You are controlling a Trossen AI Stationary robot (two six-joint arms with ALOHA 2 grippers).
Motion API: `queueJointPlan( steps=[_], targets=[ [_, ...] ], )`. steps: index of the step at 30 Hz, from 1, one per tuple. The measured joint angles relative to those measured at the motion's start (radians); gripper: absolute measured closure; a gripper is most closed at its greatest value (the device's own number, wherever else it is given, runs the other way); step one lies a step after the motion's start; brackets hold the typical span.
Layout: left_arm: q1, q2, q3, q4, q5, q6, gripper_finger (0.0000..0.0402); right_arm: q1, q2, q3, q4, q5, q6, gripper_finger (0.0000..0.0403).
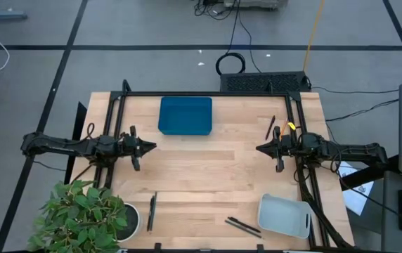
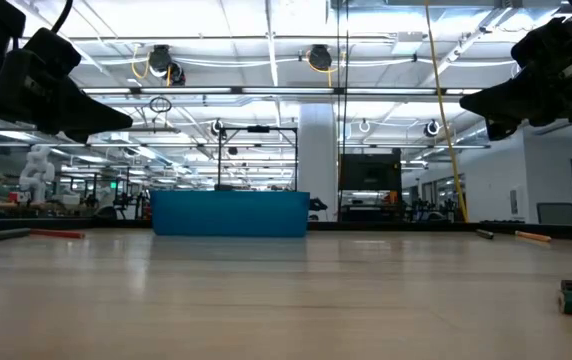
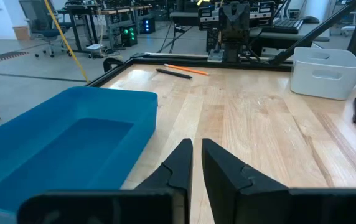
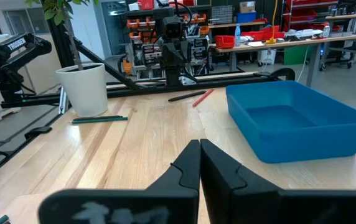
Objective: Sort pens & pencils
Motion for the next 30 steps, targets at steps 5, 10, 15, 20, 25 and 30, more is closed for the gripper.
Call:
queueJointPlan(
  steps=[5,10,15,20,25,30],
  targets=[
    [0.0,0.0,0.0,0.0,0.0,0.0,0.036,0.0,0.0,0.0,0.0,0.0,0.0,0.0403],
    [0.0,0.0,0.0,0.0,0.0,0.0,0.036,0.0,0.0,0.0,0.0,0.0,0.0,0.0403],
    [0.0,0.0,0.0,0.005,0.0,-0.022,0.036,0.0,0.0,0.0,0.0,0.0,0.0,0.0403],
    [0.0,0.0,0.0,0.095,-0.011,-0.013,0.036,0.0,0.0,0.0,0.0,0.0,0.0,0.0403],
    [0.008,0.004,0.001,0.391,-0.026,0.012,0.036,0.0,0.0,0.0,0.0,0.0,0.0,0.0403],
    [0.046,0.076,0.157,0.343,-0.024,-0.013,0.0378,0.0,0.0,0.0,0.0,0.0,0.0,0.0403]
  ],
)
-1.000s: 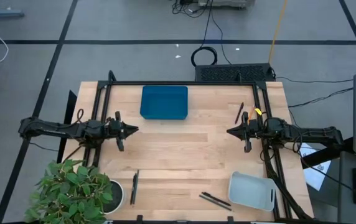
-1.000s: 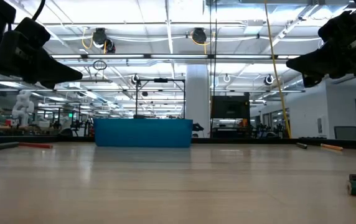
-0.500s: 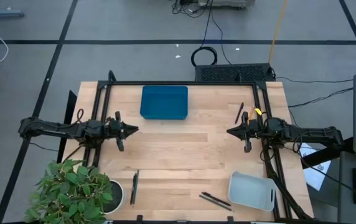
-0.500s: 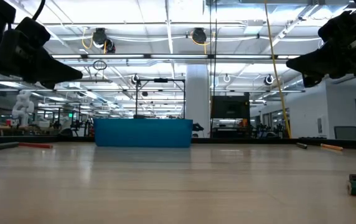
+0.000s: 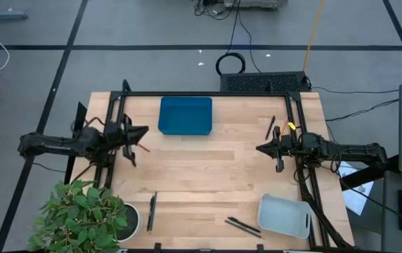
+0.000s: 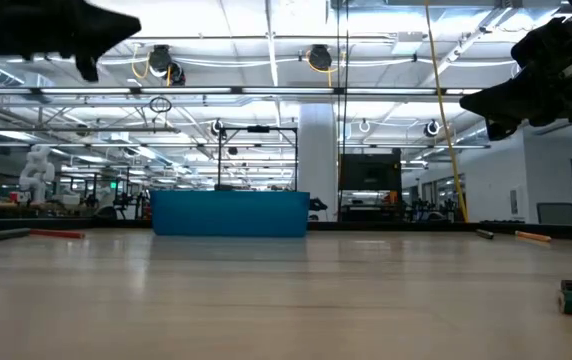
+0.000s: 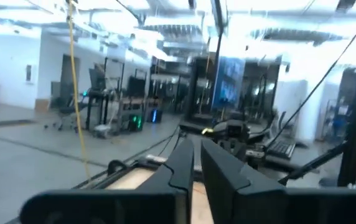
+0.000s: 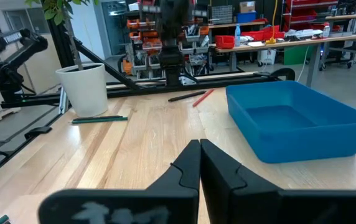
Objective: Sort pens & pencils
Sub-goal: Put the top right black pen into the blue bin
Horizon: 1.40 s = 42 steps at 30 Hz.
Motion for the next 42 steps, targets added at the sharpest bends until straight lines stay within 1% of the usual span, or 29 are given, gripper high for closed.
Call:
queueJointPlan(
  steps=[2,5,6,8,12,15,16,22,27,28,30,33,35,36,38,39,42],
  targets=[
    [0.018,0.064,0.114,-0.139,0.002,0.0,0.0395,0.0,0.0,0.0,0.0,0.0,0.0,0.0403],
    [0.037,0.19,0.279,-0.336,0.019,0.043,0.0398,0.0,0.0,0.0,0.0,0.0,0.0,0.0403],
    [0.038,0.231,0.319,-0.373,0.023,0.063,0.0398,0.0,0.0,0.0,0.0,0.0,0.0,0.0403],
    [0.04,0.3,0.366,-0.389,0.027,0.099,0.0399,0.0,0.0,0.0,0.0,0.0,0.0,0.0403],
    [0.04,0.389,0.364,-0.31,0.043,0.138,0.04,0.0,0.0,0.0,0.0,0.0,0.0,0.0403],
    [0.04,0.408,0.327,-0.195,0.091,0.139,0.04,0.0,0.0,0.0,0.0,0.0,0.0,0.0403],
    [0.04,0.408,0.318,-0.181,0.104,0.131,0.04,0.0,0.0,0.0,0.0,0.0,0.0,0.0403],
    [0.039,0.381,0.31,-0.188,0.119,0.114,0.04,0.0,0.0,0.0,0.0,0.0,0.0,0.0403],
    [0.041,0.372,0.31,-0.187,0.13,0.151,0.0401,0.0,0.001,0.0,0.01,-0.001,-0.006,0.0403],
    [0.044,0.372,0.31,-0.187,0.127,0.154,0.0401,0.0,0.002,0.0,0.038,-0.001,-0.016,0.0403],
    [0.053,0.372,0.31,-0.187,0.126,0.161,0.0401,0.0,0.002,0.0,0.157,0.0,-0.032,0.0403],
    [0.073,0.372,0.31,-0.186,0.123,0.17,0.0401,0.0,0.01,0.0,0.392,-0.001,-0.046,0.0403],
    [0.09,0.372,0.31,-0.186,0.122,0.173,0.04,0.0,0.033,0.0,0.575,0.001,-0.101,0.0403],
    [0.1,0.372,0.31,-0.186,0.122,0.174,0.0401,-0.001,0.05,0.002,0.665,0.016,-0.128,0.0403],
    [0.124,0.372,0.31,-0.186,0.122,0.175,0.0401,-0.005,0.097,0.03,0.782,0.117,-0.173,0.0403],
    [0.138,0.372,0.31,-0.186,0.122,0.176,0.0401,-0.009,0.126,0.05,0.787,0.189,-0.195,0.0403],
    [0.184,0.372,0.31,-0.186,0.122,0.179,0.04,-0.032,0.237,0.16,0.658,0.369,-0.257,0.0403]
  ],
)
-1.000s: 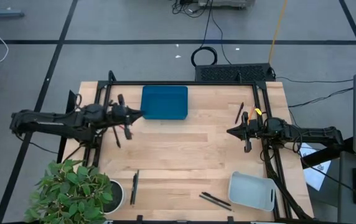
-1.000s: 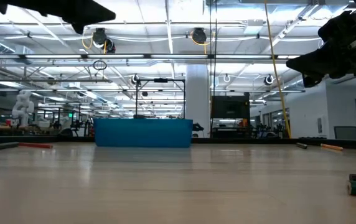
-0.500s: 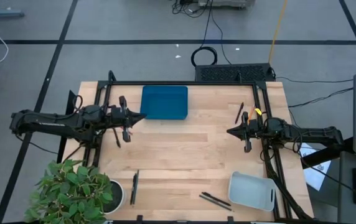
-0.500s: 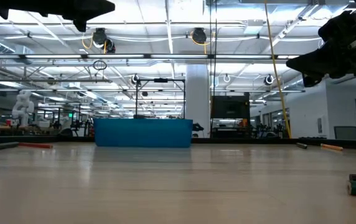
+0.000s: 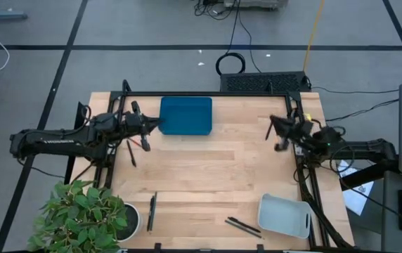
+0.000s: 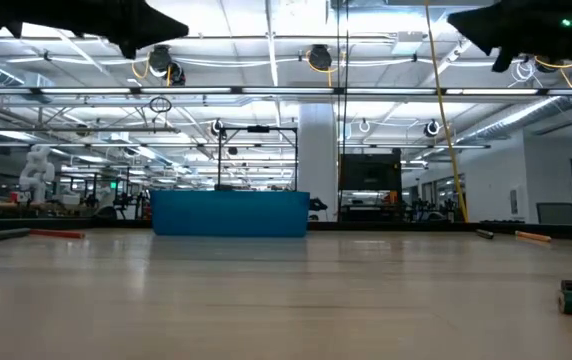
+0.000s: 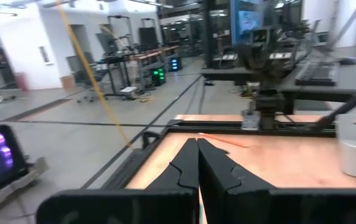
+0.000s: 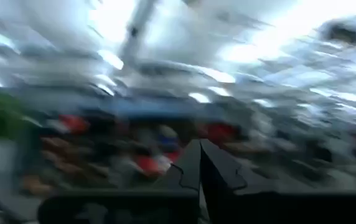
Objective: Sort pens & pencils
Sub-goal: Put the top right black pen into the blue bin
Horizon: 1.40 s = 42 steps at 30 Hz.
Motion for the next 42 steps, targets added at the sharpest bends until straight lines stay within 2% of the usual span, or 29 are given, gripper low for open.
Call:
queueJointPlan(
  steps=[3,9,12,15,16,19,23,27,30,37,42],
  targets=[
    [0.048,0.0,0.0,0.001,0.013,-0.014,0.04,-0.03,0.124,0.113,-0.201,0.126,0.026,0.0403],
    [0.093,0.0,0.0,-0.027,0.094,-0.075,0.0399,-0.068,0.331,0.252,-0.609,0.384,0.255,0.0385],
    [0.092,0.0,0.0,-0.049,0.119,-0.076,0.0399,-0.091,0.41,0.298,-0.843,0.388,0.473,0.0342],
    [0.092,0.0,0.0,-0.069,0.121,-0.088,0.04,-0.138,0.474,0.334,-1.058,0.385,0.687,0.0279],
    [0.091,0.0,0.0,-0.077,0.121,-0.089,0.0399,-0.163,0.498,0.34,-1.132,0.367,0.77,0.0257],
    [0.091,0.0,0.0,-0.096,0.121,-0.091,0.0399,-0.245,0.563,0.338,-1.275,0.214,0.973,0.0197],
    [0.091,0.0,0.0,-0.093,0.121,-0.109,0.0398,-0.307,0.652,0.332,-1.293,0.145,1.066,0.0152],
    [0.091,0.0,0.0,-0.092,0.121,-0.115,0.0398,-0.327,0.732,0.325,-1.28,0.124,1.147,0.0148],
    [0.091,0.0,0.0,-0.095,0.121,-0.127,0.0399,-0.338,0.796,0.324,-1.266,0.127,1.192,0.016],
    [0.091,0.0,0.0,-0.13,0.121,-0.152,0.0399,-0.35,0.929,0.324,-1.109,0.156,1.204,0.0209],
    [0.087,0.0,0.0,-0.151,0.12,-0.172,0.0392,-0.357,0.984,0.324,-1.146,0.181,1.251,0.0253]
  ],
)
